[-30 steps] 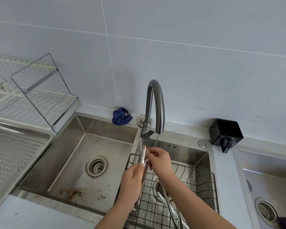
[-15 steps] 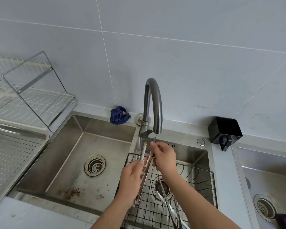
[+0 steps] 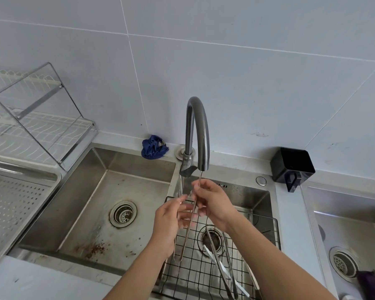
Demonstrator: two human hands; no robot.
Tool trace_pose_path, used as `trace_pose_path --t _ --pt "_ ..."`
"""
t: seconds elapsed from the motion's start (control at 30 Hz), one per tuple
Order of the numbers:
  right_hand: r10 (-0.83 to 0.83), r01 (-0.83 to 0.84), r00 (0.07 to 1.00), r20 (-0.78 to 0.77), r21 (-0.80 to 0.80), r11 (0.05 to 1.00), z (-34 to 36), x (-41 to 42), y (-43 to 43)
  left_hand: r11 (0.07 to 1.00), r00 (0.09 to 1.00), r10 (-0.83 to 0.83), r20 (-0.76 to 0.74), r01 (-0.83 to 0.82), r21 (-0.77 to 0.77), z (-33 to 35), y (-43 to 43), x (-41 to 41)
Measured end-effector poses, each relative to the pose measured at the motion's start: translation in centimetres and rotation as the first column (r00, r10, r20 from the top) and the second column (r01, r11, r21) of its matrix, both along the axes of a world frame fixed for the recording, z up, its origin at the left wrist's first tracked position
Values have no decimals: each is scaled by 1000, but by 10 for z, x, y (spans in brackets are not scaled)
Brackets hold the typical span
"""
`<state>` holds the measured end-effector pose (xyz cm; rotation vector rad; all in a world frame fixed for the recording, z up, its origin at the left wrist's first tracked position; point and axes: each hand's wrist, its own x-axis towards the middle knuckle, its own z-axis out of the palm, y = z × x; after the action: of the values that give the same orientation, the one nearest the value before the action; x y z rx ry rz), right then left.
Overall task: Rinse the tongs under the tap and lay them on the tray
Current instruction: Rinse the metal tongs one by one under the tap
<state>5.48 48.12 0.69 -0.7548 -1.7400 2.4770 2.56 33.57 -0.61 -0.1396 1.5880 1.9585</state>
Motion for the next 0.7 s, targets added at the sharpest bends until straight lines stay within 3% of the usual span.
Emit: trace_pose_path --t 0.1,0.3,0.5,0.6,0.7 --pt "-71 64 997 32 191 980 2 -4 1 998 999 -47 -28 47 30 -2 2 2" --pt "-26 -8 990 -139 -243 970 0 8 6 1000 998 -10 -56 9 -26 -4 6 -2" --pt "-77 65 995 -58 -184 981 -3 11 -7 991 989 -46 -138 28 -129 -11 10 2" --pt "-55 15 988 -148 -263 965 -3 13 -7 987 991 -29 -127 8 -163 -15 10 3" --pt "3 -34 987 -162 -184 982 -1 13 -7 977 986 1 -168 -37 -211 -17 9 0"
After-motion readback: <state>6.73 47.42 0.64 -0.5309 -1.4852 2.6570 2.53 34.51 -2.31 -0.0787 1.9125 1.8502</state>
